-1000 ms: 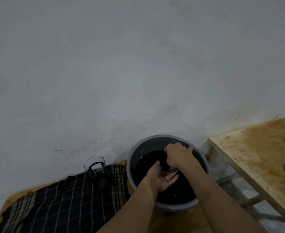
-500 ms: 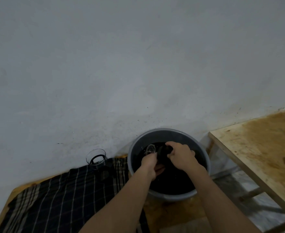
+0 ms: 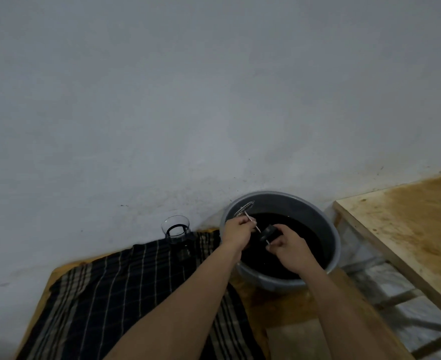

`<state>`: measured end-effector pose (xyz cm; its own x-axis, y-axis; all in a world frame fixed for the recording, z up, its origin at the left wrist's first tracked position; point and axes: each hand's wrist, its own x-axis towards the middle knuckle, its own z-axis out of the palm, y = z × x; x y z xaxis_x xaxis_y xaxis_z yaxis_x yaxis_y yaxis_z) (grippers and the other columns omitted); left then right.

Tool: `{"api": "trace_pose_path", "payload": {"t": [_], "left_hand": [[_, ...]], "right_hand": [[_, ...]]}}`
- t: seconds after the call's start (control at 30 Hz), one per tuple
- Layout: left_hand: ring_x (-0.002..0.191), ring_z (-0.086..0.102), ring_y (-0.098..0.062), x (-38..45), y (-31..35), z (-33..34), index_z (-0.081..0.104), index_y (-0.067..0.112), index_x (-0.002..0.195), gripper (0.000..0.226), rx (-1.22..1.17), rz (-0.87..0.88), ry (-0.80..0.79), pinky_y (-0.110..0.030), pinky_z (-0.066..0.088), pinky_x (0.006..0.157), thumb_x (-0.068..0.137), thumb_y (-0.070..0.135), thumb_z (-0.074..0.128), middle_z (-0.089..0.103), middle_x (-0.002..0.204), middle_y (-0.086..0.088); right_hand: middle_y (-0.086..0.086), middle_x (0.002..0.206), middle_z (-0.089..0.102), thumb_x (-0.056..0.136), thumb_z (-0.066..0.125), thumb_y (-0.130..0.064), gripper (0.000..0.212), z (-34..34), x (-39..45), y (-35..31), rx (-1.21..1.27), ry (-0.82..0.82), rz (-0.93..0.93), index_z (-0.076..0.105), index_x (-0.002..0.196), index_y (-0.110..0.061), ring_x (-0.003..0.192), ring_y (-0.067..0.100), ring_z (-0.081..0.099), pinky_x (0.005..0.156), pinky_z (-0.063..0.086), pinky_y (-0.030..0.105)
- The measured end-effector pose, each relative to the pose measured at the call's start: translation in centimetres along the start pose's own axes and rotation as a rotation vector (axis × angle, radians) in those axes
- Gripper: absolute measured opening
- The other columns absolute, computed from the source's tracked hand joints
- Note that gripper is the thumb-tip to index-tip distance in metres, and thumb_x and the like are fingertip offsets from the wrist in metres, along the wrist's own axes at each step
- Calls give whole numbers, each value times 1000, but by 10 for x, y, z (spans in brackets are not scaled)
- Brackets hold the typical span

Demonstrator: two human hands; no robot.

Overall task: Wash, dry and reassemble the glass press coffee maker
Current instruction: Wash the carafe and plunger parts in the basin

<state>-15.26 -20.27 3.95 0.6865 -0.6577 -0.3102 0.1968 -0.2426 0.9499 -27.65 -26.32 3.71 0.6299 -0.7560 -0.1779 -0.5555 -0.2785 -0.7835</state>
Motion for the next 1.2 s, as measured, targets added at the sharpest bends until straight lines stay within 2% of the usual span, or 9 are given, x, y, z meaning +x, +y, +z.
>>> {"api": "trace_pose_path", "payload": {"t": [0.07,0.17,0.3,0.47,0.67,0.77,0.97,1.07,1.2], "left_hand": [[91,66,-18,-14,-1,-23,67,26,73,21,-12,33,18,-38,54,85,92,19,61,69,86,0],[78,62,-20,-39,-15,-66,67,20,70,24,-120,2,45,-32,51,68,93,18,59,65,74,-1],[74,59,-22,-66,-49,-119,68,16,74,21,-193,-112,132,-32,49,68,92,16,58,64,77,-7],[64,57,-22,-92,-104,-181,64,13,73,21,-46,-299,178,-30,47,61,92,13,55,61,71,-6],[63,60,-23,-106,-146,-218,65,10,81,12,59,-446,188,-29,47,56,88,15,56,64,78,-7],[66,65,-24,-107,-154,-226,67,10,87,13,139,-418,200,-29,50,58,89,18,57,67,83,-8],[75,72,-26,-106,-146,-236,66,6,97,22,290,-460,106,-33,57,67,90,24,56,73,90,-13],[68,73,-24,-104,-119,-246,62,4,97,27,467,-494,18,-31,58,61,93,28,50,75,82,-13],[56,68,-18,-79,-83,-251,66,2,99,28,446,-259,86,-26,55,51,95,28,54,73,75,-9]], "right_hand": [[-11,80,64,89,65,-11,57,14,-16,-15,-8,28,-57,42,141,-18,79,2,55,72,39,21],[-12,80,65,88,64,-9,54,40,-39,-38,-58,0,-154,46,138,-18,76,-3,56,66,39,10],[-2,91,70,86,63,-8,47,86,-55,-53,-143,-117,-172,53,130,-22,87,12,61,76,44,23],[6,103,71,81,69,-13,43,163,-73,-49,-247,-301,-86,59,123,-20,98,21,66,86,54,31],[12,113,67,85,64,-12,34,226,-93,-37,-335,-409,-39,58,118,-16,100,26,64,86,56,38],[11,110,67,87,61,-12,30,235,-98,-36,-335,-368,-30,58,116,-16,98,28,65,84,57,41],[9,113,66,86,62,-11,53,233,-96,-42,-341,-401,-7,48,136,-20,101,25,64,89,56,39],[8,126,60,84,70,-15,65,216,-88,-47,-268,-457,31,41,142,-20,110,20,60,90,52,30],[4,128,55,87,68,-22,51,180,-60,-60,-110,-308,34,50,134,-16,110,16,55,89,48,27]]}}
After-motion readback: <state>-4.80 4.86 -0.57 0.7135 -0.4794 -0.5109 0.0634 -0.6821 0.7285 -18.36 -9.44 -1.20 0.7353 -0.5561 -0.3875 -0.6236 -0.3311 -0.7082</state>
